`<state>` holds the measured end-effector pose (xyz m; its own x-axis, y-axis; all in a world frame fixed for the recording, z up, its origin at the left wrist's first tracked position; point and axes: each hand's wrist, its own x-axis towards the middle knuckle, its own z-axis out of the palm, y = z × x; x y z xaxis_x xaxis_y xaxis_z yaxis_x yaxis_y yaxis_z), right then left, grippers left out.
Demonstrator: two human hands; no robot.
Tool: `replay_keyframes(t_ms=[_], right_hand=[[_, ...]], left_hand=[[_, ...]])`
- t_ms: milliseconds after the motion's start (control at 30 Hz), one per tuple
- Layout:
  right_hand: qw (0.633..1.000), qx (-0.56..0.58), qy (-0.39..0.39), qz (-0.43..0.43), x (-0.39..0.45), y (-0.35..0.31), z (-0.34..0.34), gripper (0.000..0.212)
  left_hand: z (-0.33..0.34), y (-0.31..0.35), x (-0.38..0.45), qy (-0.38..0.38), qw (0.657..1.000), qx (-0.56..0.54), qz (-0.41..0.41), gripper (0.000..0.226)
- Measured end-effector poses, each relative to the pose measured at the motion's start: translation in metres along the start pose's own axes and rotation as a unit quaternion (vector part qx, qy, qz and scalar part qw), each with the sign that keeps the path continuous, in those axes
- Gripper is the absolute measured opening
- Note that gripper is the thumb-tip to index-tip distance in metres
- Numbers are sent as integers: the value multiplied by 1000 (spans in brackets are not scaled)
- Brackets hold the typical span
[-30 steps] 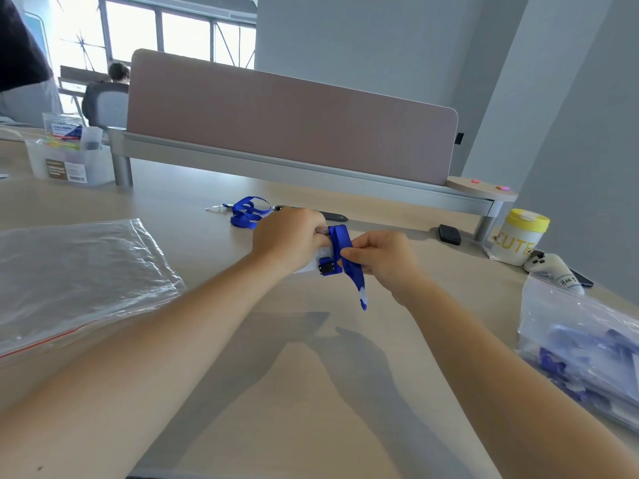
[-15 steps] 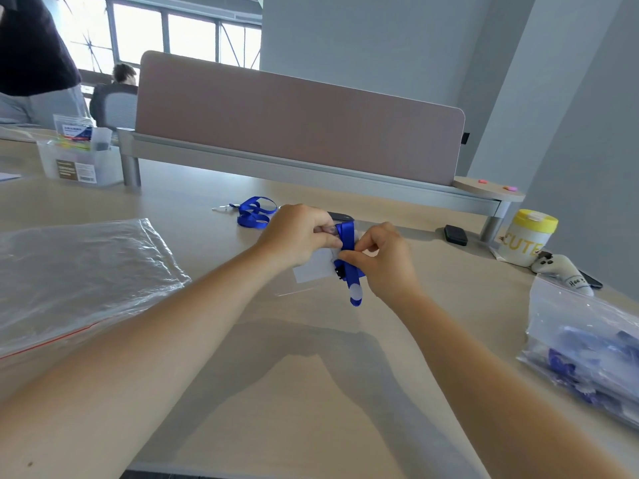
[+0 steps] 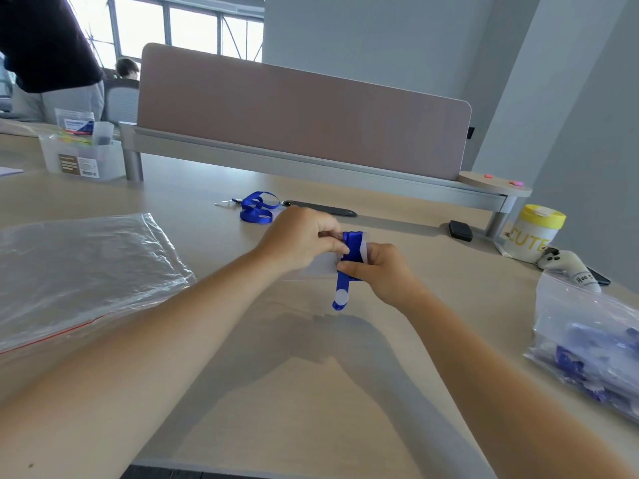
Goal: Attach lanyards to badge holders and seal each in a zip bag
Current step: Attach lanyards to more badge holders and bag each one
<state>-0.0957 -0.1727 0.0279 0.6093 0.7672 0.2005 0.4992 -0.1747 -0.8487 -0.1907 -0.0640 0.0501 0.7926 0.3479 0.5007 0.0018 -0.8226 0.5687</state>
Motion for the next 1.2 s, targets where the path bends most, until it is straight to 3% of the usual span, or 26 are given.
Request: replay_keyframes(t_ms=[100,267,467,567,667,767,867,1100,1200], right_hand=[[1000,3,2,-5,0,2,0,20],[1000,12,18,-13,-1,2,4,7],[997,-18,67,-34,-6,9,16,35],[995,-38,75,-55,-10,9,32,42],[994,-59,62,-73,-13,3,53,36],[993,-70,42,-87,-14,-4,74,22],[992,-78,27,-93,-15,-10,89,23],[992,-73,44,-97,-18,-23,97,23],[992,-67,48,-91,-19,-23,95,24]], left_hand=[[1,-3,1,-1,1000,-23,-1,15],[0,-9,2,-37,998,-21,-49,10],[-21,-36,-22,-53,992,32,-110,55],[-38,-55,-44,-41,982,107,-151,63],[-57,-75,-72,-31,948,222,-224,68],[-75,-90,-102,-44,884,333,-324,76],[-88,-99,-124,-75,847,346,-397,79],[-103,-105,-135,-74,916,215,-330,46],[-108,-109,-134,-48,930,219,-290,23]])
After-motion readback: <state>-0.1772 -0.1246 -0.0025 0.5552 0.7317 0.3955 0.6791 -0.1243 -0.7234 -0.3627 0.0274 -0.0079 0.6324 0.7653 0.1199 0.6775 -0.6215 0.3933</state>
